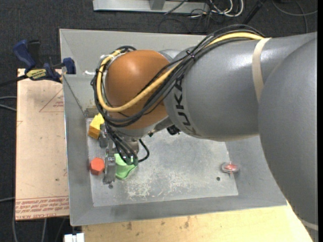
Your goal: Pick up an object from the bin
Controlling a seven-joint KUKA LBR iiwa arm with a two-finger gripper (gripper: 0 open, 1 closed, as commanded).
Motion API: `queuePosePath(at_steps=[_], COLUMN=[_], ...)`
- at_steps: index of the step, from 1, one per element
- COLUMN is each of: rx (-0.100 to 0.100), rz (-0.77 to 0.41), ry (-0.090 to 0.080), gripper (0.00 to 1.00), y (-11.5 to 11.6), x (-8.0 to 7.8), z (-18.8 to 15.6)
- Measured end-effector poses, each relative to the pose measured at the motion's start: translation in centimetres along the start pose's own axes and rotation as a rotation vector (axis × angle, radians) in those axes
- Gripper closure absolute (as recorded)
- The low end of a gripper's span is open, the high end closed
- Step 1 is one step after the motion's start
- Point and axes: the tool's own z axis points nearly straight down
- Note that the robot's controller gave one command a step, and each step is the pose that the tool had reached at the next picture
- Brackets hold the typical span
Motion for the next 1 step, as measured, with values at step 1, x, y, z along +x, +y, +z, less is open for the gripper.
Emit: queuePosePath(at_steps=[1], rx=[-0.007], rz=[-0.17], ry=[-0.021], gripper=[0.0], y=[-6.69], x=[-3.66], z=[11.56])
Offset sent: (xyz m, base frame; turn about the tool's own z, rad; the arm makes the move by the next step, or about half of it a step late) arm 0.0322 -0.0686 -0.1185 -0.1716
